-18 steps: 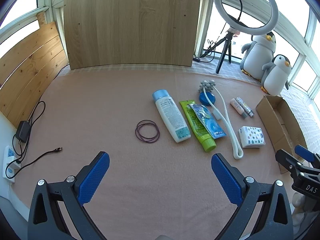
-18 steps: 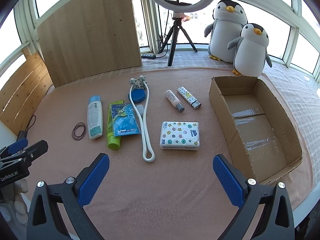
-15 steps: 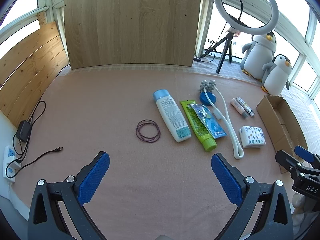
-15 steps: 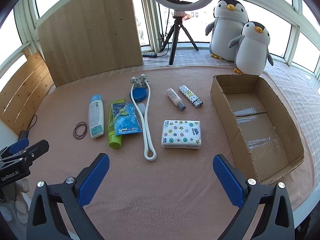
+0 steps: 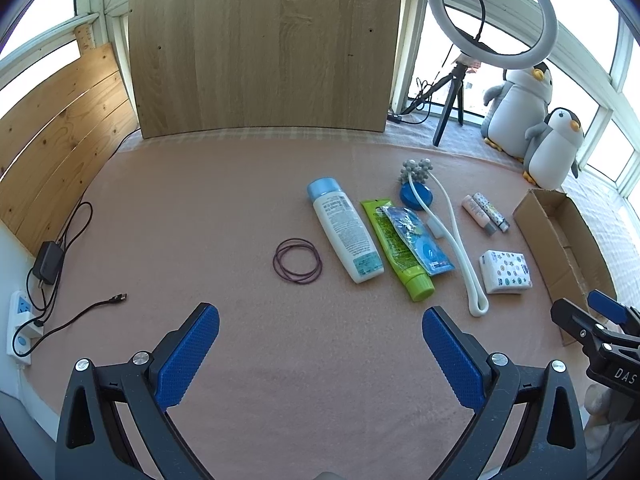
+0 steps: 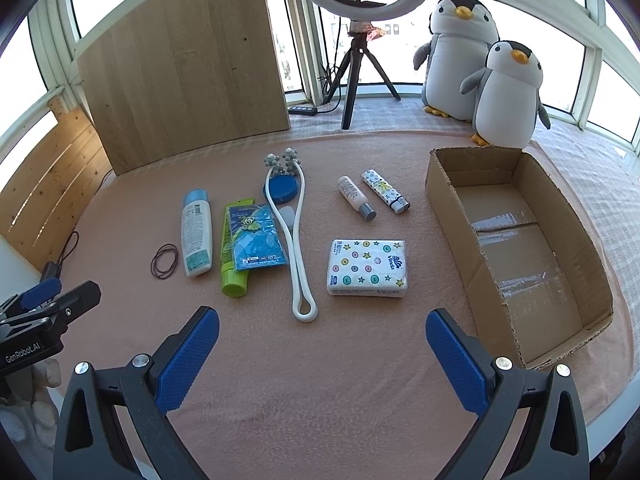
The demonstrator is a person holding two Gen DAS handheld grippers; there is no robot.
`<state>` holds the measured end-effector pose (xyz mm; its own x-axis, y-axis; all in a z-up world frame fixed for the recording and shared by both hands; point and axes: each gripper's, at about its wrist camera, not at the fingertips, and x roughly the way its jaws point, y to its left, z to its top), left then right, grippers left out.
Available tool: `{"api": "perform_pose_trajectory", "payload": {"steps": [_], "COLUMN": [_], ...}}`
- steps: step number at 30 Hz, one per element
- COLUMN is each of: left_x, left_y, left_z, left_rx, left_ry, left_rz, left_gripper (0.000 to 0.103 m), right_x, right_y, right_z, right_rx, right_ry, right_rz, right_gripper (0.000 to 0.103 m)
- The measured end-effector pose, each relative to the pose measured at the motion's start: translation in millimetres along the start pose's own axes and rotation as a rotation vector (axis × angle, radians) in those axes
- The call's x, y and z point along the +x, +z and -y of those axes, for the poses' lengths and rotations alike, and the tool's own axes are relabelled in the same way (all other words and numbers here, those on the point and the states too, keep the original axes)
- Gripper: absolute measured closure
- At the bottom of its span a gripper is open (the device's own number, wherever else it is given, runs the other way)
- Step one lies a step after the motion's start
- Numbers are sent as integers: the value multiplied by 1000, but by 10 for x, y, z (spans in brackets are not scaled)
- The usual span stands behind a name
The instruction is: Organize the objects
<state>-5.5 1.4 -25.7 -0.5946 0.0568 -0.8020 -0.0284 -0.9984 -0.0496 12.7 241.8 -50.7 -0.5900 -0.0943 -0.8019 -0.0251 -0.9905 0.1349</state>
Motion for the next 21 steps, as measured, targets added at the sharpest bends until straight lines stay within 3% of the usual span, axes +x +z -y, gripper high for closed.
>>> {"api": "perform_pose_trajectory", "payload": {"steps": [21], "left_x": [-4], "left_y": [9], "left_z": [-30], "left_rx": [-9], "left_ry": [-7], "left_rz": [1], "left_gripper": [1], "right_x": [12], "right_y": [-24], "right_z": [-41], "right_rx": [-7], "right_ry": [-12], "right_rz": [-12], "right_gripper": [2]}}
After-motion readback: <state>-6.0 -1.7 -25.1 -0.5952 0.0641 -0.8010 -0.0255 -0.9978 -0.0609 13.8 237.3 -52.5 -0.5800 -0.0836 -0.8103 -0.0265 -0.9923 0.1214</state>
